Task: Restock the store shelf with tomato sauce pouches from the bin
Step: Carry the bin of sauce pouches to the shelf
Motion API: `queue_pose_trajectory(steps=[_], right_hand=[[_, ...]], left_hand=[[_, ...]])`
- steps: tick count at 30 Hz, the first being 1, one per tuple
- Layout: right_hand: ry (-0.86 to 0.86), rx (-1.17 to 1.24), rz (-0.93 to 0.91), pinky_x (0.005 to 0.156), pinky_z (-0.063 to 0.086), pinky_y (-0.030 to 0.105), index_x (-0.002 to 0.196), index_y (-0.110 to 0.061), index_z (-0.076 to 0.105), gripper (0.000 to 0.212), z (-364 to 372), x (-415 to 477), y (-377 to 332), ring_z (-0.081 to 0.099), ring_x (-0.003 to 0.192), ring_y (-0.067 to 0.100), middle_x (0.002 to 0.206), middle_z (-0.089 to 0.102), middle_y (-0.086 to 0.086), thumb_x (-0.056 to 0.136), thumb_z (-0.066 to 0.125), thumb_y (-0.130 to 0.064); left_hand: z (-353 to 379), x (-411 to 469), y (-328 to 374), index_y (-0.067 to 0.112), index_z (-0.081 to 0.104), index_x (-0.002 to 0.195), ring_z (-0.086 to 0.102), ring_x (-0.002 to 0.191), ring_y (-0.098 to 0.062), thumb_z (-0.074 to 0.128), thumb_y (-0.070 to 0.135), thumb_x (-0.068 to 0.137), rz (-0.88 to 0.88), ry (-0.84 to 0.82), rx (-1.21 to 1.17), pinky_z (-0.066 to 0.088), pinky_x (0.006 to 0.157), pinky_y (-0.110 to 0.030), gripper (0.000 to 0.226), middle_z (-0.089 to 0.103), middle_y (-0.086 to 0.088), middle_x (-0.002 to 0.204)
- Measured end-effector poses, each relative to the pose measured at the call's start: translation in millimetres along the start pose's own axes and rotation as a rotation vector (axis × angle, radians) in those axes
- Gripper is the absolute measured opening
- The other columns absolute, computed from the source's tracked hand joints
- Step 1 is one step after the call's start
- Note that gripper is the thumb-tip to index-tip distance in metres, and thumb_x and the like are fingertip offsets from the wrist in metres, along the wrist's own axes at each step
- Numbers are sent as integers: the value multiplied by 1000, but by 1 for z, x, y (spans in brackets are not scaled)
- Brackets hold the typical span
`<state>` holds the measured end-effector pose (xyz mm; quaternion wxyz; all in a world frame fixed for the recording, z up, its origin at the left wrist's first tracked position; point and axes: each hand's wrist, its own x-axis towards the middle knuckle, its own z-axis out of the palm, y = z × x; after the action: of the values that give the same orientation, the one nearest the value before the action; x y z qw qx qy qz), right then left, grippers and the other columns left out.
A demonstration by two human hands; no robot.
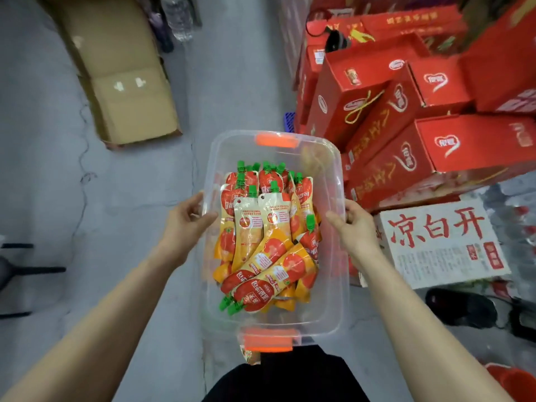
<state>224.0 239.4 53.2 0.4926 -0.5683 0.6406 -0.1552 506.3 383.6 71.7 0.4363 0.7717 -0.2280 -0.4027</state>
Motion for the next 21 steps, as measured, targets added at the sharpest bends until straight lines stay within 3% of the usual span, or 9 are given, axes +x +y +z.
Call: queue_pose_trajectory(steps=[3,7,12,15,17,19,21], right_hand=[[-64,-10,-51,82,52,42,113,-28,63,27,27,59,-51,59,80,19,91,65,7,87,71,-27],[-118,-47,-115,91,55,46,118,-26,64,50,61,141,-123,66,94,23,104,71,7,72,71,-44],[-154,-71,-124,93,54,45,130,-21,59,49,104,240,-225,68,98,25,103,71,11,84,74,-29],[-151,-56,-126,96,53,45,135,-17,57,56,134,305,-281,67,103,25,107,70,9,83,76,-30],[-126,-52,-123,96,53,47,134,-16,58,58,153,345,-315,67,101,28,105,70,14,82,77,-30],[-94,-48,-116,93,54,51,131,-18,59,58,171,384,-349,67,93,27,102,69,19,78,77,-33],[-80,-26,-110,89,55,52,129,-21,60,63,186,424,-381,67,87,28,101,68,24,71,76,-40]], left_hand=[[-19,46,24,26,53,129,49,68,-11,66,12,89,-11,60,-41,48,55,-23,44,44,3,75],[-43,111,64,34,51,123,53,69,-12,64,9,90,-26,137,-75,52,54,-18,44,46,3,76],[-82,222,109,20,51,137,52,82,-25,67,11,88,-72,186,-110,53,84,-55,52,43,-7,84],[-104,305,138,27,58,130,53,84,-26,68,12,88,-38,160,-139,50,88,-60,46,47,-9,89],[-117,363,158,26,58,128,56,85,-22,66,8,89,-34,147,-172,54,88,-53,44,54,-8,94],[-131,421,182,15,47,141,57,81,-12,65,9,89,-60,133,-181,56,80,-37,55,56,-1,97],[-142,476,208,12,41,145,52,72,-5,66,11,89,-60,119,-173,50,69,-22,62,52,6,86]])
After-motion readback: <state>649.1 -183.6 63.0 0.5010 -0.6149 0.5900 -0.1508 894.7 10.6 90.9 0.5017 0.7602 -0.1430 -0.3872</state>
